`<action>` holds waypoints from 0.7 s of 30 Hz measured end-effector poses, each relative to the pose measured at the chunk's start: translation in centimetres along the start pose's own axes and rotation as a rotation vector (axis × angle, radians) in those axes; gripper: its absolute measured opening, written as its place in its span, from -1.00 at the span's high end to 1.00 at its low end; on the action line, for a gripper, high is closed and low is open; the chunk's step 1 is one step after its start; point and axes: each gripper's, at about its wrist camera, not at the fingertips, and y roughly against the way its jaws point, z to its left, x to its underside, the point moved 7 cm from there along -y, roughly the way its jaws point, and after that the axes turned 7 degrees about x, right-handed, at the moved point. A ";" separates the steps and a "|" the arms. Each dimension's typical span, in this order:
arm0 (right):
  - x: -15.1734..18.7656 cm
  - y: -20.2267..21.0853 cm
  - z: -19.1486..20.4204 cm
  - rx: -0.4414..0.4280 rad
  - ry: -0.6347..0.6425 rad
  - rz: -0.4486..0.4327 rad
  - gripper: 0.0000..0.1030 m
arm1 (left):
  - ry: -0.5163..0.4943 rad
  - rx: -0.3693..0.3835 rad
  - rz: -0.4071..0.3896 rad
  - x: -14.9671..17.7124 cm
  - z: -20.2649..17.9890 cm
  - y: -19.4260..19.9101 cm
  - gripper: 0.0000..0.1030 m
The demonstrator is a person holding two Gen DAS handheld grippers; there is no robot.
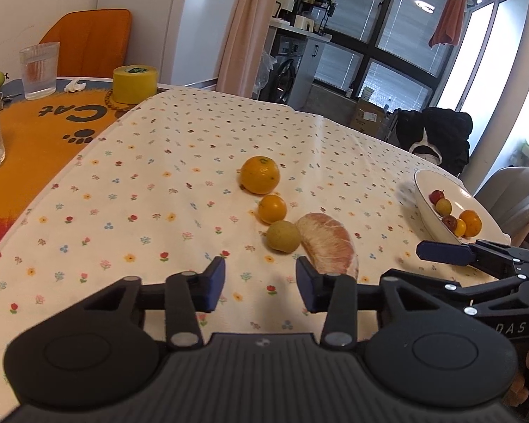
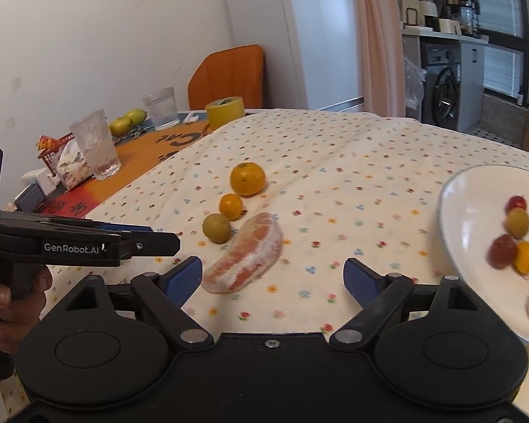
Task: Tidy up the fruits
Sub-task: 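Grasp a yellow-green plum with the left tool while the right tool grasps a pomelo segment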
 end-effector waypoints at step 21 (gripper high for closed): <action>-0.4 -4.4 2.5 0.051 0.089 0.075 -0.24 | 0.055 0.036 0.012 -1.3 1.1 -1.9 0.02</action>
